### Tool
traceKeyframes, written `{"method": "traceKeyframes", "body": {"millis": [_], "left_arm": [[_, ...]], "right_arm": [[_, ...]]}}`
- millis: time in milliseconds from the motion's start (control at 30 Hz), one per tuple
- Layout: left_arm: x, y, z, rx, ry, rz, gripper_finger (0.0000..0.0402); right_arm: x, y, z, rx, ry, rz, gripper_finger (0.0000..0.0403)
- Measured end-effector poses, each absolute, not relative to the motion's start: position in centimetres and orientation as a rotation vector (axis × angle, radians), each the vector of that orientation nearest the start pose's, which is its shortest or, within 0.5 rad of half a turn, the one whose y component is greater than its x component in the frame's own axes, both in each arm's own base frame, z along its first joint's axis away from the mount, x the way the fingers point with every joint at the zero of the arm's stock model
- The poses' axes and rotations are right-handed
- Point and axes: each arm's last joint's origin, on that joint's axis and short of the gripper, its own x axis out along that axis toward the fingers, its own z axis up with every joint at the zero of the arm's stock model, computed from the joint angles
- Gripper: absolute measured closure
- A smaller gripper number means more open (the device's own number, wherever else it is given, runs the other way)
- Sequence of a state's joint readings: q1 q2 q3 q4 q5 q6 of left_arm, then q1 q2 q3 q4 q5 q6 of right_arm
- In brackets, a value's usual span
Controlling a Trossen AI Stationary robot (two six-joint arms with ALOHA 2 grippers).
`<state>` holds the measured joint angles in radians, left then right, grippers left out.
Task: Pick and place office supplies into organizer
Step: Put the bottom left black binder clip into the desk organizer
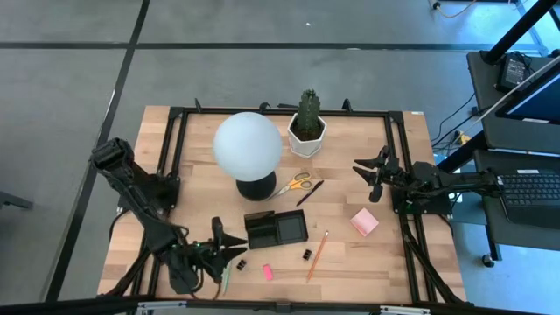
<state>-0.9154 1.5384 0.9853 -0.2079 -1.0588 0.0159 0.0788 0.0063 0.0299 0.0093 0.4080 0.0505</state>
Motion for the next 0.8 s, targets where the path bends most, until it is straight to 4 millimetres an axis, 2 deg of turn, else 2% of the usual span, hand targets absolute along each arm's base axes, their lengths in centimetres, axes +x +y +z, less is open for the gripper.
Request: {"method": "traceKeyframes", "body": {"millis": [133,267,400,600,800], "left_arm": [[20.8,-23.1,21.6,0.651,0.641,0.054,0.0302],[20.3,-23.3,19.7,0.527,0.955,-0.027,0.0300],[19.6,-24.0,19.7,0.403,1.180,-0.100,0.0302],[19.1,-24.4,20.5,0.335,1.314,-0.163,0.0311],[19.1,-24.4,18.8,0.438,1.399,-0.171,0.0313]], "right_arm": [[9.4,-0.4,17.4,0.087,-0.046,-0.327,0.0284],[9.4,-0.4,17.4,0.111,-0.050,-0.327,0.0284],[9.4,-0.4,17.4,0.107,-0.049,-0.327,0.0284],[9.4,-0.4,17.4,0.080,-0.045,-0.328,0.0284],[9.4,-0.4,17.4,0.078,-0.044,-0.328,0.0284]]}}
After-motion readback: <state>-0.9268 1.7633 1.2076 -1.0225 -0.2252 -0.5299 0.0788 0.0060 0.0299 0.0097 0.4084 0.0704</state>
